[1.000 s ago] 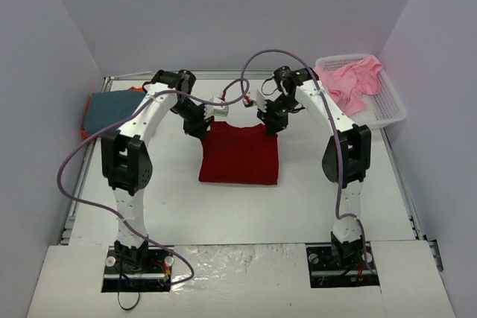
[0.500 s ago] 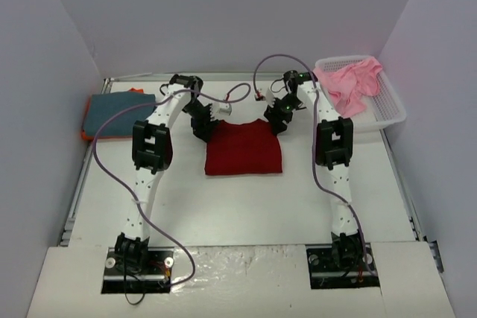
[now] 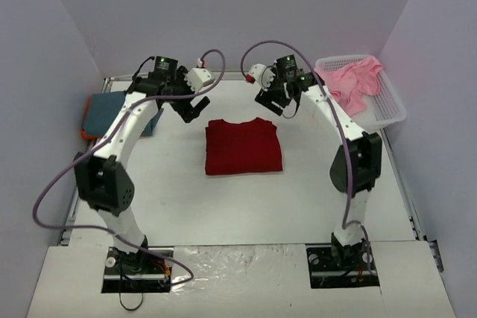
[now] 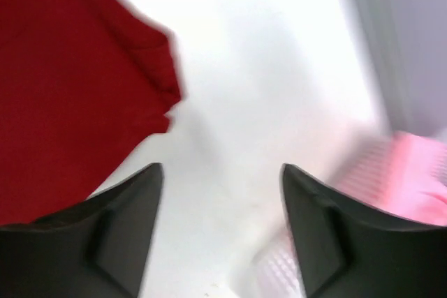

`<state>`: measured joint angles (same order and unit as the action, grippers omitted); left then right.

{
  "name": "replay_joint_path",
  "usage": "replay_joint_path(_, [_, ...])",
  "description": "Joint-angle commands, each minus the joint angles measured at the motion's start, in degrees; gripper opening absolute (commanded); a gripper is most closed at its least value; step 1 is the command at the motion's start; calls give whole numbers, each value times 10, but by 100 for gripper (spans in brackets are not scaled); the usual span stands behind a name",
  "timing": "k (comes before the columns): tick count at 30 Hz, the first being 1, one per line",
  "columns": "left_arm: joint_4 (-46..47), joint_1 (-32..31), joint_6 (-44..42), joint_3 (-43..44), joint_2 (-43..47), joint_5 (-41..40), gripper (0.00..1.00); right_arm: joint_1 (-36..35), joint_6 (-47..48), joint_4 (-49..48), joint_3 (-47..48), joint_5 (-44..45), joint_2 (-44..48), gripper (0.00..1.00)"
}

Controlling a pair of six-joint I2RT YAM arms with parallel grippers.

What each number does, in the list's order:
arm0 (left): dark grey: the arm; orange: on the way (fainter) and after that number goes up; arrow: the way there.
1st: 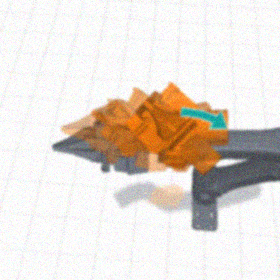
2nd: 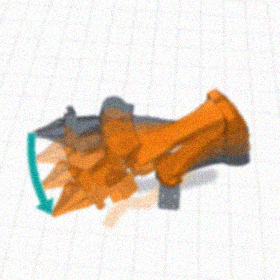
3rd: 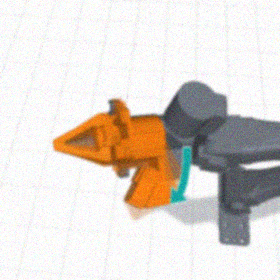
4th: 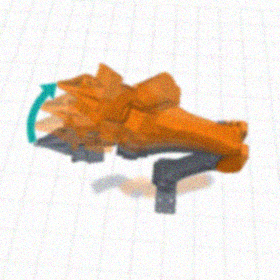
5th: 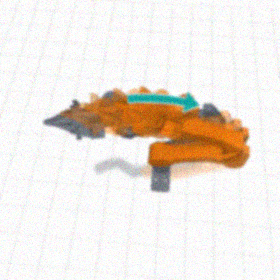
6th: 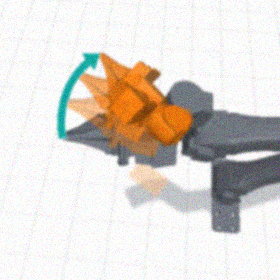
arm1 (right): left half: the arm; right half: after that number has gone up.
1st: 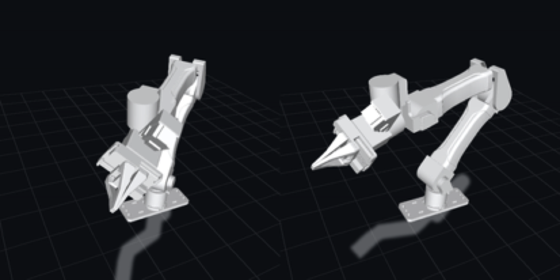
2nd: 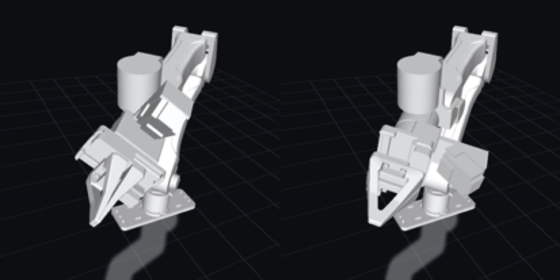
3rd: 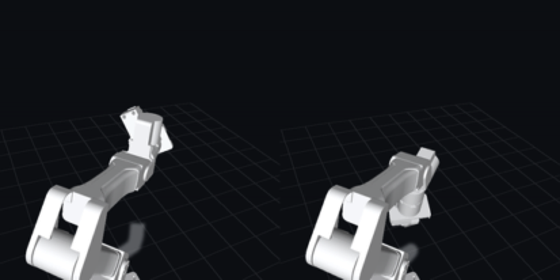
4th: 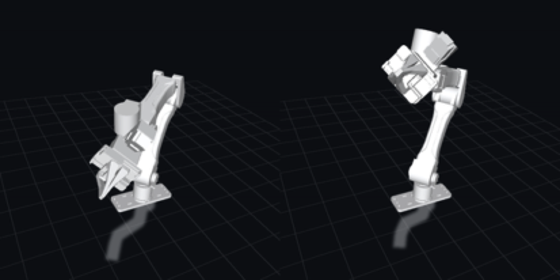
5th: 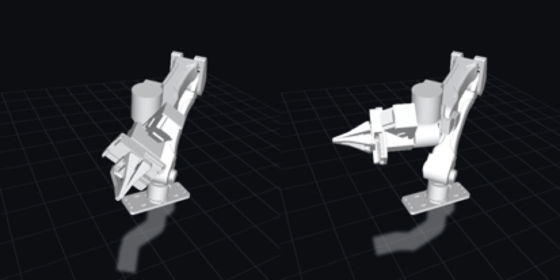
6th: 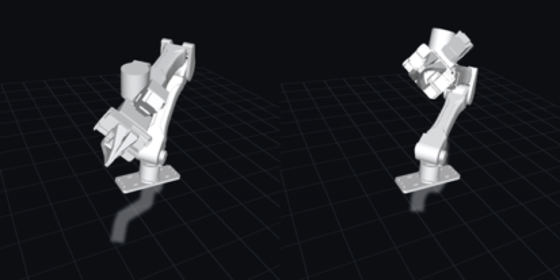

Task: Fold and stack the t-shirts
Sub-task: Fold the long partially folded tshirt into a neat square, then put the neatly folded tshirt into the corner of the board with the left arm

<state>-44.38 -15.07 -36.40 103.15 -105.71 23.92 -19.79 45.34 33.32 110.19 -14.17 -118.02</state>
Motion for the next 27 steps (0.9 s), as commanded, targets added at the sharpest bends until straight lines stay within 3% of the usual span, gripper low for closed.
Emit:
replay_joint_path(1, [151, 4, 167, -86, 77, -80, 94, -36, -48, -167, -107, 263, 88, 69])
replay_joint_path(2, [155, 4, 183, -100, 84, -82, 94, -39, -60, -191, -129, 337, 96, 78])
replay_joint_path(3, [156, 4, 193, -111, 94, -83, 94, -42, -69, -220, -148, 370, 103, 86])
replay_joint_path(4, [178, 3, 211, -145, 98, -87, 94, -40, -75, -230, -160, 377, 111, 100])
replay_joint_path(8, [201, 7, 227, -187, 101, -127, 94, -45, -127, -268, -212, 394, 132, 100])
replay_joint_path(9, [197, 9, 230, -186, 93, -134, 94, -54, -123, -307, -242, 445, 144, 100])
replay_joint_path(10, [199, 13, 244, -187, 91, -142, 94, -65, -97, -405, -280, 468, 168, 100])
replay_joint_path(13, [220, 26, 257, -210, 94, -150, 94, -110, 37, -581, -428, 555, 183, 100])
replay_joint_path(14, [223, 27, 257, -216, 96, -151, 94, -128, 54, -599, -448, 567, 182, 100])
replay_joint_path(22, [280, 43, 261, -311, 159, -150, 94, -194, 33, -579, -525, 553, 196, 100])
replay_joint_path(26, [291, 79, 286, -341, 181, -91, 94, -247, 37, -557, -517, 523, 218, 100])
replay_joint_path(27, [290, 90, 293, -342, 180, -74, 94, -260, 31, -509, -504, 511, 220, 100])
